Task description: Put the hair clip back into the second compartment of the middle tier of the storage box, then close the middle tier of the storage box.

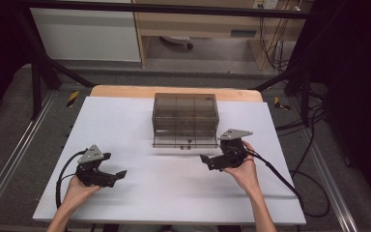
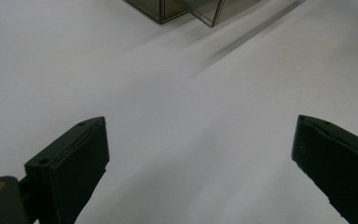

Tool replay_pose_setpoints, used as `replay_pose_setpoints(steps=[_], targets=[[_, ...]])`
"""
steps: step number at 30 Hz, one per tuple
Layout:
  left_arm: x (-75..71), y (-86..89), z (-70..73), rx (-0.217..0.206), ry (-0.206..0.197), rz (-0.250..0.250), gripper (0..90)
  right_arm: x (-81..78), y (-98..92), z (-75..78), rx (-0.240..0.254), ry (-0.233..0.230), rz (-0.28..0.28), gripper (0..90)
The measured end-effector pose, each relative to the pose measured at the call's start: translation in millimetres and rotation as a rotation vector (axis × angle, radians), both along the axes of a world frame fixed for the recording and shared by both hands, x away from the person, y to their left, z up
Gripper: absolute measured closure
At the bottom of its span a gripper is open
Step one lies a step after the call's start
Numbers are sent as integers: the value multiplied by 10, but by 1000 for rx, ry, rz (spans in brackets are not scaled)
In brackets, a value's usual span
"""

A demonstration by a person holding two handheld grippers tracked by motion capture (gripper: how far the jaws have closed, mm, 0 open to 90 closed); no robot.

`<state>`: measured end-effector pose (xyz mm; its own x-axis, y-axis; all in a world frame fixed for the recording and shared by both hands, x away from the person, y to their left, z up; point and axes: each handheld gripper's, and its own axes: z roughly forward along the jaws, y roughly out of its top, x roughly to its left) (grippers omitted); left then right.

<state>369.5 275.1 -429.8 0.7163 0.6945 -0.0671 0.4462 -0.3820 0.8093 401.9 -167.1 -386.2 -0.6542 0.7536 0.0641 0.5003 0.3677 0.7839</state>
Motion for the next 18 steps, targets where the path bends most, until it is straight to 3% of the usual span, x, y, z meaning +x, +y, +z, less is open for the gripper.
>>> replay_pose_setpoints(steps=[12, 18], targets=[[1, 13, -5, -6, 2, 3, 34, -47, -1, -26, 7, -2, 10, 44], [-4, 2, -1, -3, 2, 0, 34, -72, 8, -38, 7, -11, 25, 119]])
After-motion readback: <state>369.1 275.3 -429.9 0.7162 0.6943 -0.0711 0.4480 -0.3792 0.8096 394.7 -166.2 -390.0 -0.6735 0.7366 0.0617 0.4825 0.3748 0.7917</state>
